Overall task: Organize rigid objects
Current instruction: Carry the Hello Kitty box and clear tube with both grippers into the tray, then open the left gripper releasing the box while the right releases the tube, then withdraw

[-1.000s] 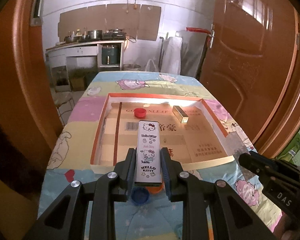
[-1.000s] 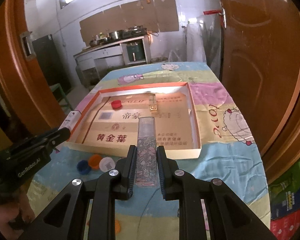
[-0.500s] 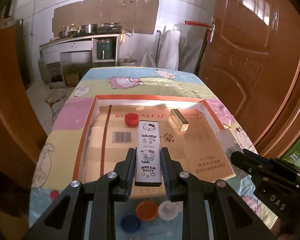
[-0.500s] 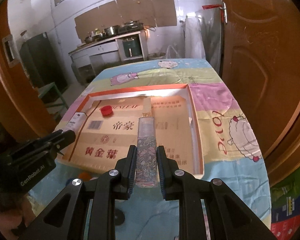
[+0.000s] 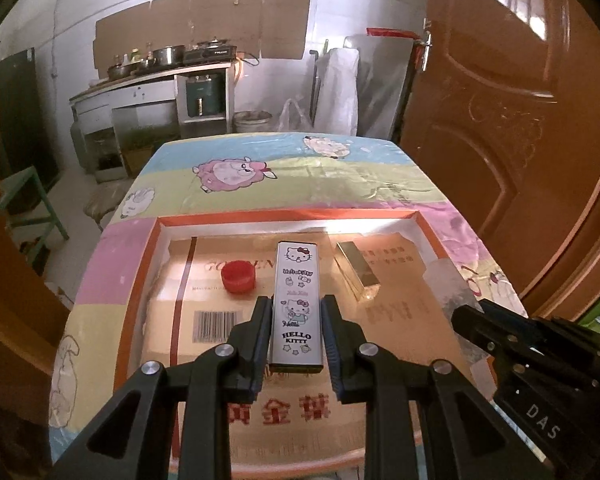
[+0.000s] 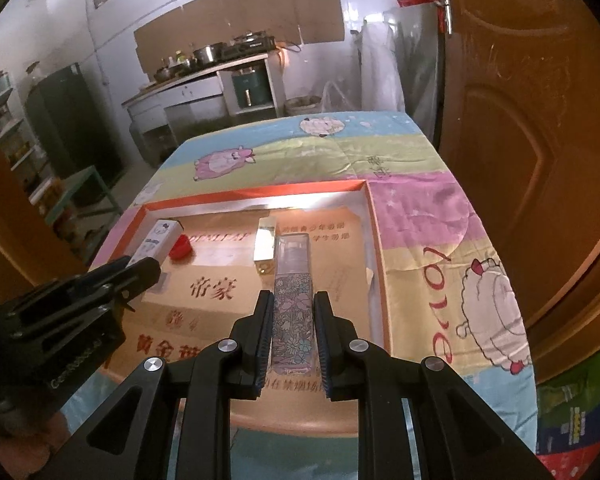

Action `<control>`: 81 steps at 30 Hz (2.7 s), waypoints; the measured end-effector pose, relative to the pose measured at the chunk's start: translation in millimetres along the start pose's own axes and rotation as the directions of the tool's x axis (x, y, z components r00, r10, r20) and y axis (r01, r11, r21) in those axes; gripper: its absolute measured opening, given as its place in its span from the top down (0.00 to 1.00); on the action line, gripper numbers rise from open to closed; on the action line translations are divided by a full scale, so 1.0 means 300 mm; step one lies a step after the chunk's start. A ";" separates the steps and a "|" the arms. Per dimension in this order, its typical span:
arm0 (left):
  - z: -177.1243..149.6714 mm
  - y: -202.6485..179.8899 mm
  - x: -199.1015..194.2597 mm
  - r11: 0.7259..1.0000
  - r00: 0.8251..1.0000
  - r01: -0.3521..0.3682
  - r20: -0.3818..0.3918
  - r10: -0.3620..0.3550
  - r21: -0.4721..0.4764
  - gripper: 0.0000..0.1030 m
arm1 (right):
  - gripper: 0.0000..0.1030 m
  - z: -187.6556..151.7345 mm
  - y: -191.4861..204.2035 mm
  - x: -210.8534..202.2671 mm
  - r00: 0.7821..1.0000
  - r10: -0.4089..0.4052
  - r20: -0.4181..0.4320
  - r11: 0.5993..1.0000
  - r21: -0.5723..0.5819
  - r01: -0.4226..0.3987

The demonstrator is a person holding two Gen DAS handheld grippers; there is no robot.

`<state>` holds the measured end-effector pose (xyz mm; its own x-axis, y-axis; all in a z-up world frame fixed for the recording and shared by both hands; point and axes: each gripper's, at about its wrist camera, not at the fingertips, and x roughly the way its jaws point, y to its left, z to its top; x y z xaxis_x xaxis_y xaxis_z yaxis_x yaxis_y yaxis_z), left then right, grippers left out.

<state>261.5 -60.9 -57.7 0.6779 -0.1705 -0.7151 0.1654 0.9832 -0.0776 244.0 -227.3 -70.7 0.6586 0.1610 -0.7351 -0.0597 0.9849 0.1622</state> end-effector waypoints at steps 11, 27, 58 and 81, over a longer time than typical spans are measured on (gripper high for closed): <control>0.055 -0.001 0.118 1.000 0.999 0.004 -0.047 -0.004 -0.011 0.75 | 0.80 0.077 -0.042 0.100 1.000 -0.005 -0.029 1.000 -0.009 0.005; 0.070 -0.003 0.263 1.000 0.990 0.003 -0.139 -0.005 -0.015 0.76 | 0.80 0.127 -0.059 0.258 0.995 -0.005 -0.100 1.000 -0.022 0.003; 0.045 0.017 0.186 0.997 0.990 0.064 -0.123 -0.068 -0.031 0.61 | 0.62 0.093 -0.035 0.241 0.994 -0.006 -0.113 0.999 -0.038 0.002; -0.105 0.097 -0.143 0.996 0.998 0.058 -0.007 -0.059 -0.066 0.61 | 0.62 -0.078 0.032 0.014 0.995 0.022 -0.095 0.999 -0.025 -0.025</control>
<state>214.8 -22.8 -51.3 0.6618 -0.2272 -0.7144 0.1568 0.9738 -0.1645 228.5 -215.7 -87.6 0.5830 0.1880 -0.7904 -0.0950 0.9820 0.1635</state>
